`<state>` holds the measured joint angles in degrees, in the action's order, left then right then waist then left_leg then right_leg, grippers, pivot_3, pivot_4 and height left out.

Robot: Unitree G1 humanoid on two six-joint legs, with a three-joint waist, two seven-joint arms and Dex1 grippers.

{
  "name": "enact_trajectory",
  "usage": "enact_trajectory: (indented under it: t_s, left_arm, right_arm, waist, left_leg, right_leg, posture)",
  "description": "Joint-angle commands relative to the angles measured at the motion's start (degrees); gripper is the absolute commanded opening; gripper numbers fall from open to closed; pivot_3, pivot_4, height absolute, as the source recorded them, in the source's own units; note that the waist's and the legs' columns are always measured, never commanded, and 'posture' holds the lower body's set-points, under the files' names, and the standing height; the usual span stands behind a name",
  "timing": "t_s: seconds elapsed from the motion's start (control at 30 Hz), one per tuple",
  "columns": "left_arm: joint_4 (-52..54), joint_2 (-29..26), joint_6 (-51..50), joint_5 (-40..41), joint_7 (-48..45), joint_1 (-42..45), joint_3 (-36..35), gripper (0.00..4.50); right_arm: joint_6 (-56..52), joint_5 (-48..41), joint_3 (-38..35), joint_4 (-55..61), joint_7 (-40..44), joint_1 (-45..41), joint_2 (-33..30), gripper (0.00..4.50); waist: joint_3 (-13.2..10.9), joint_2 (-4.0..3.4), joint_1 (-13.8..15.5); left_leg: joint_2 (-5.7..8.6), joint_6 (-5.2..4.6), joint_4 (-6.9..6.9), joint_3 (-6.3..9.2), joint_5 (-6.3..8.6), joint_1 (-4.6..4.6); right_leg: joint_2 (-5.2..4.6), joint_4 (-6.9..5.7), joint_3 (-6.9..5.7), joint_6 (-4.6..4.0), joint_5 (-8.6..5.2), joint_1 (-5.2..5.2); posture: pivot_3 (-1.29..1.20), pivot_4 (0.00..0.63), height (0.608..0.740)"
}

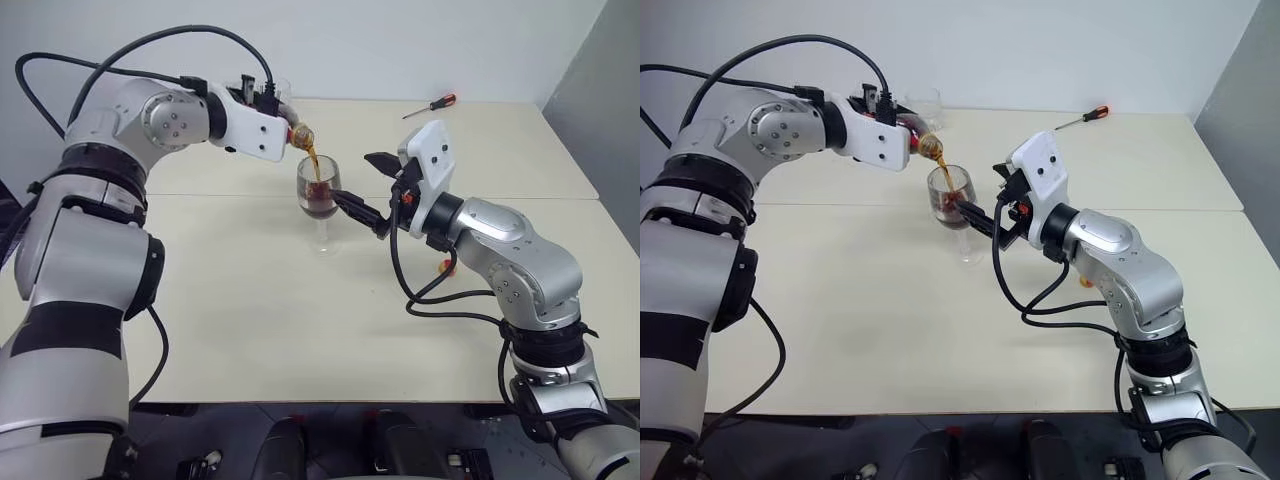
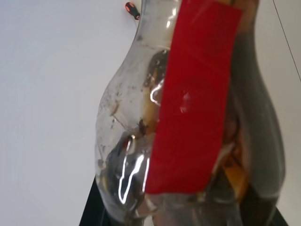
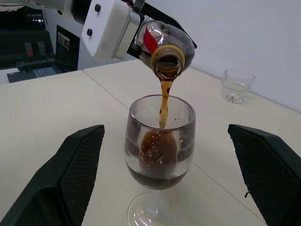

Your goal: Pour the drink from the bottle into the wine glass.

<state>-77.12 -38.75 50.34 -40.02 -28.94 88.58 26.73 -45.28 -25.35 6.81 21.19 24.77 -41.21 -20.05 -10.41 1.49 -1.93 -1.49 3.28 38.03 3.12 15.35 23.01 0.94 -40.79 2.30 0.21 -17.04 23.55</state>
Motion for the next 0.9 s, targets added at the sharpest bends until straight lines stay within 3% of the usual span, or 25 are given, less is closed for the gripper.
enact_trajectory:
  t_s: [0.03, 0.9]
  left_arm:
    - [0.4, -1.3, 0.1, 0.1, 1.4, 3.3, -0.3, 1.32]
    - [0.2, -1.3, 0.1, -1.3, 2.6, 3.8, 0.3, 1.32]
  right_arm:
    - [1.4, 0.4, -1.4, 0.8, 0.1, -1.2, 0.1, 4.50]
    - [1.6, 0.4, -1.7, -0.1, 0.3, -1.7, -0.2, 4.50]
  waist:
    - [0.0, 0.00, 0.0]
    - [0.0, 0.00, 0.0]
  left_leg:
    - [0.00, 0.00, 0.00, 0.00, 0.00, 0.00]
    - [0.00, 0.00, 0.01, -0.01, 0.00, 0.00]
  right_leg:
    - [0.00, 0.00, 0.00, 0.00, 0.00, 0.00]
    - [0.00, -0.01, 0.00, 0.00, 0.00, 0.00]
  posture:
    - [0.00, 0.150, 0.740]
    - [0.00, 0.150, 0.740]
